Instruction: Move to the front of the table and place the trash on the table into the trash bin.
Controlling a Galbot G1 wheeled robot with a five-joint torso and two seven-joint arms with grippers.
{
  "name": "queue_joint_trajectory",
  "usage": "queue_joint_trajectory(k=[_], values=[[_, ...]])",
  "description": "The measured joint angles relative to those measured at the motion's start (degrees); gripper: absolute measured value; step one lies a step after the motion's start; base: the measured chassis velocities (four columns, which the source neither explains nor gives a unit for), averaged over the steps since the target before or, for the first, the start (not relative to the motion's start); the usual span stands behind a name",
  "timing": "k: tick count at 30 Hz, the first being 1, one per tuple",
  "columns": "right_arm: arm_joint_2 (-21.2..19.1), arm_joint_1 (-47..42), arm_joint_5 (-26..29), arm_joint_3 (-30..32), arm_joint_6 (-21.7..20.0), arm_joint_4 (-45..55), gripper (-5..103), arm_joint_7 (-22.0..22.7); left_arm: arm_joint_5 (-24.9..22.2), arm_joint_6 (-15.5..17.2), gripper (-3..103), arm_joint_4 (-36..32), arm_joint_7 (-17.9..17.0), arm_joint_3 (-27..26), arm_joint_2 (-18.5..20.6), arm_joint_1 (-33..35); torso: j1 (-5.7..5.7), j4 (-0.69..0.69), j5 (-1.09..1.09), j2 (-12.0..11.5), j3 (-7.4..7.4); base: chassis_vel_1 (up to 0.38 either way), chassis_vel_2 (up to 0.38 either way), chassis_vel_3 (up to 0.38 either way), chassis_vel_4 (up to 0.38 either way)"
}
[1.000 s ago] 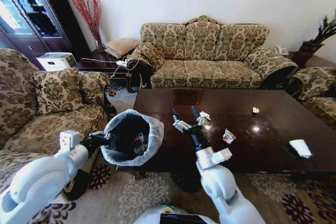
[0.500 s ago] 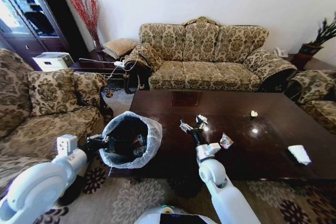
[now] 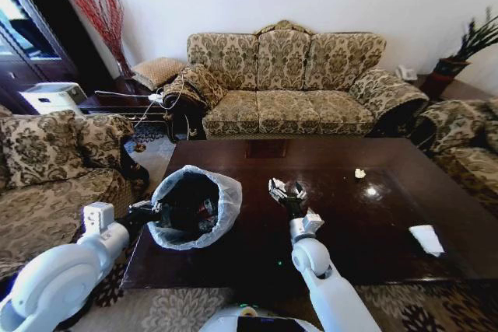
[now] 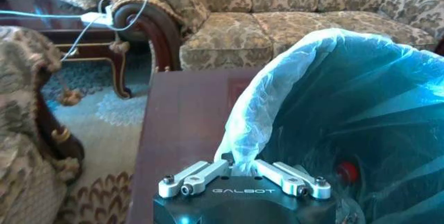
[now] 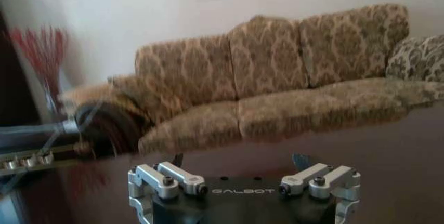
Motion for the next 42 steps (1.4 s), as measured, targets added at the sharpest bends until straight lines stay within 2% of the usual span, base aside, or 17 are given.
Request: queue_joint_trajectory(k=[3,5,7,11,15,20,21,22,26,28,30,31,35,37,40,41,42], values=[[2.8,5.8,-1.8,-0.6,-0.8,-9.7,100,1.2,0.1,0.0,0,0.0,0.1,-0.5,0.4,0.6,0.05,-0.01,0.02,0.0,0.02,0.054,0.017,-0.026,0.0],[3.4,6.5,-2.0,-0.7,-0.8,-11.1,100,1.4,0.1,0.0,0,0.0,0.1,-0.7,0.5,0.7,0.06,-0.02,0.06,0.0,0.03,0.0,0.0,0.0,0.0],[5.4,9.6,-2.7,-0.6,-0.6,-16.7,100,3.2,0.0,-0.1,0,0.0,0.1,-1.5,1.1,0.9,0.09,-0.03,0.12,0.0,0.04,0.0,0.0,0.0,0.0],[6.3,11.1,-2.7,-0.3,-0.8,-19.1,100,4.6,0.0,-0.3,0,0.0,0.1,-1.8,1.2,1.0,0.09,-0.04,0.06,0.0,0.04,0.0,0.0,0.0,0.0],[6.4,12.9,0.0,0.0,-2.2,-21.5,100,6.2,0.1,-0.7,0,0.0,0.1,-2.4,2.0,1.2,0.06,-0.03,0.03,0.0,0.03,0.0,0.0,0.0,0.0],[5.9,14.4,3.0,0.3,-3.6,-23.1,97,6.0,0.0,-0.9,0,0.0,0.0,-2.4,2.9,0.8,0.06,-0.03,0.06,0.0,0.02,0.0,0.0,0.0,0.0],[5.7,14.7,3.8,0.3,-4.0,-23.2,92,6.0,0.0,-0.9,0,0.0,0.0,-2.3,2.9,0.7,0.07,-0.03,0.06,0.0,0.03,0.0,0.0,0.0,0.0],[5.7,14.7,3.8,0.3,-4.0,-23.2,92,6.0,0.0,-0.9,0,0.0,0.0,-2.3,2.9,0.7,0.07,-0.03,0.06,0.0,0.03,0.0,0.0,0.0,0.0],[5.1,15.3,6.0,0.1,-5.2,-23.6,70,4.9,0.0,-0.9,0,0.1,0.0,-2.1,2.6,0.7,0.07,-0.03,0.06,0.0,0.03,0.0,0.0,0.0,0.0],[5.0,15.5,6.3,0.0,-5.2,-23.7,70,4.7,0.0,-0.9,0,0.1,0.0,-2.1,2.6,0.7,0.06,-0.03,0.06,0.0,0.02,0.0,0.0,0.0,0.0],[5.0,15.7,7.7,-0.2,-5.9,-23.8,60,4.2,0.0,-1.0,0,0.1,-0.1,-2.1,2.7,0.6,0.06,-0.02,0.06,0.0,0.02,0.0,0.0,0.0,0.0],[5.0,15.7,7.7,-0.2,-5.9,-23.8,60,4.2,0.0,-1.0,0,0.1,-0.1,-2.1,2.7,0.6,0.06,-0.02,0.06,0.0,0.02,0.0,0.0,0.0,0.0],[5.0,15.8,9.5,-0.3,-6.4,-23.8,38,3.7,-0.1,-1.0,0,0.1,-0.2,-2.3,3.1,0.6,0.06,-0.03,0.06,0.0,0.03,0.0,0.0,0.0,0.0],[5.0,15.8,9.7,-0.3,-6.5,-23.8,38,3.7,-0.1,-1.0,0,0.1,-0.2,-2.3,3.1,0.6,0.06,-0.03,0.07,0.0,0.03,0.0,0.0,0.0,0.0],[4.4,15.8,11.5,-0.3,-6.9,-23.7,22,3.2,-0.2,-1.0,0,0.1,-0.2,-2.5,3.5,0.6,0.06,-0.03,0.05,0.0,0.02,0.0,0.0,0.0,0.0],[4.4,15.8,11.5,-0.3,-6.9,-23.7,22,3.2,-0.2,-1.0,0,0.1,-0.2,-2.5,3.5,0.6,0.06,-0.03,0.05,0.0,0.02,0.0,0.0,0.0,0.0],[4.3,15.7,11.7,-0.2,-6.9,-23.7,16,3.2,-0.2,-1.0,0,0.1,-0.3,-2.6,3.8,0.6,0.06,-0.03,0.05,0.0,0.02,0.0,0.0,0.0,0.0]])
